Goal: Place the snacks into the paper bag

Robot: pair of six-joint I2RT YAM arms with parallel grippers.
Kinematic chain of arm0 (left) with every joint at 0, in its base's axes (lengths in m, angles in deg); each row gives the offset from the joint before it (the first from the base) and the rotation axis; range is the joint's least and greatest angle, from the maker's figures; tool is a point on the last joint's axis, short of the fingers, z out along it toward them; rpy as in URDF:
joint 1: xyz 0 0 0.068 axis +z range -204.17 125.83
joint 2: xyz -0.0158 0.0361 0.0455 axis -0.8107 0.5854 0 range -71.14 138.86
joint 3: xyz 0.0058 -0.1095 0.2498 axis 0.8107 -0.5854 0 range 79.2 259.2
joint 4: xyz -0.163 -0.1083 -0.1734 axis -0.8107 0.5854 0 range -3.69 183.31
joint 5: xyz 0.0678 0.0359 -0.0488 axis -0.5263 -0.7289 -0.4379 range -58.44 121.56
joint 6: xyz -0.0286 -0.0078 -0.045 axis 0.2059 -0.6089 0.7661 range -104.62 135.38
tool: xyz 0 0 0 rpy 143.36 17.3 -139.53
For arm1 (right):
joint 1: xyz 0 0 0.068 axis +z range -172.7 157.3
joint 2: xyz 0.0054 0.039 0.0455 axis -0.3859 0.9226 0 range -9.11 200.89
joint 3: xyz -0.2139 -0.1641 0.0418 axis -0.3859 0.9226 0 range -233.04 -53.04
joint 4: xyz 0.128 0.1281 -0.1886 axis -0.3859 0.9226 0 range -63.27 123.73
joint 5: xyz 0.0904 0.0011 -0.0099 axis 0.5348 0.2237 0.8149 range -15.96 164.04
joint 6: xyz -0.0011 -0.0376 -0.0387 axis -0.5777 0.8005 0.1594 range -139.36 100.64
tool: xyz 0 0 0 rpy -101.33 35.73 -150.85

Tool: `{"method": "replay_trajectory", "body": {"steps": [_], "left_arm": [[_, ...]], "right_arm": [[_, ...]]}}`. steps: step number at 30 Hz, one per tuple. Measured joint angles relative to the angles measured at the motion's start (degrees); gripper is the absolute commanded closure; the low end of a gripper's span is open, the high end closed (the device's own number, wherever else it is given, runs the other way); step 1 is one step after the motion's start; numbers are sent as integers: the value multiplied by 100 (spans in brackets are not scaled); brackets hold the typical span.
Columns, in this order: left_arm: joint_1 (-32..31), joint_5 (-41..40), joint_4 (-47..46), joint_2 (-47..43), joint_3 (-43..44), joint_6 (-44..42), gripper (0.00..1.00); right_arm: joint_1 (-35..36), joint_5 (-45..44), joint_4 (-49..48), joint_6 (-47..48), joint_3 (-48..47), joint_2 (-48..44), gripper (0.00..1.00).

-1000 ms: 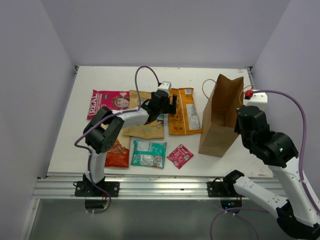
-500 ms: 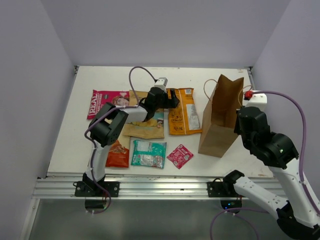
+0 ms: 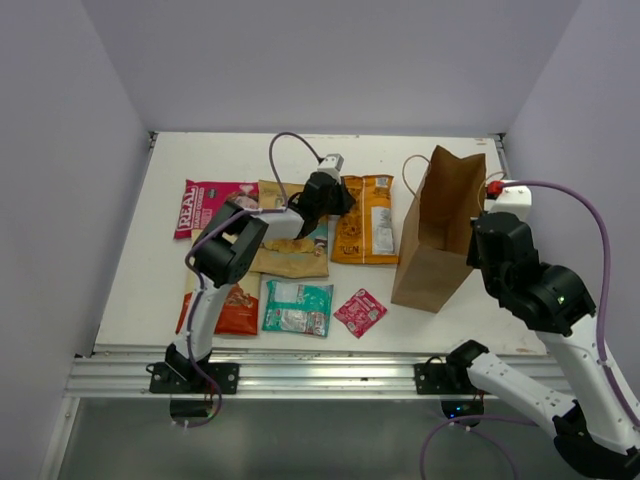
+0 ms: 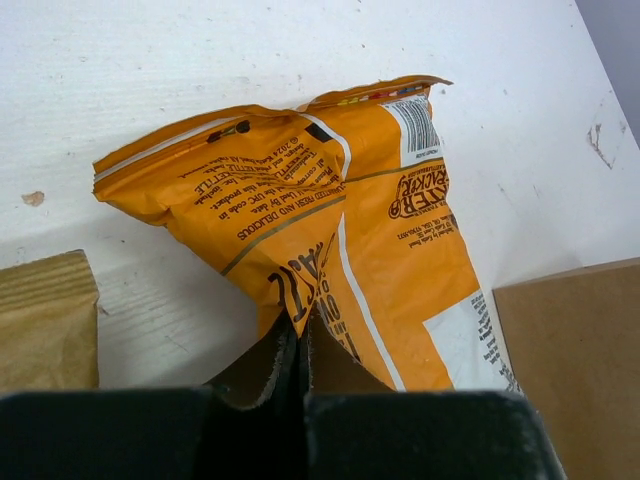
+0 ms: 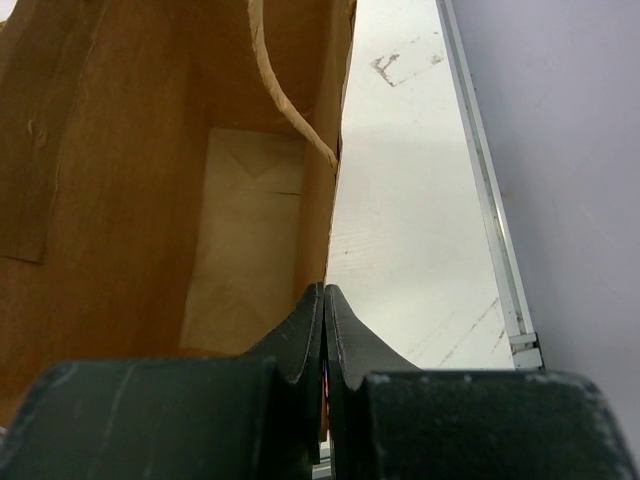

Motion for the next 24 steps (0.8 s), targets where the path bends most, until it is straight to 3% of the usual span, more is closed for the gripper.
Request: {"method": "replay_trajectory", "body": {"steps": [5,12,17,24], "left_arm": [[0,-146,-162,-247,-361,-85,100],[-133,-927,417,-1663,-570,-402,100],[-776,-2050,1104,-2175,1115,-1019,100],[-1864,-3069,1325,-2304,3366,-1945,100]], "right_arm": [[0,59,-4,0,0,24,100],[0,85,-11,0,4,26,100],[0,101,-57,0,31,26,100],[0,127,-149,0,94,26,100]]}}
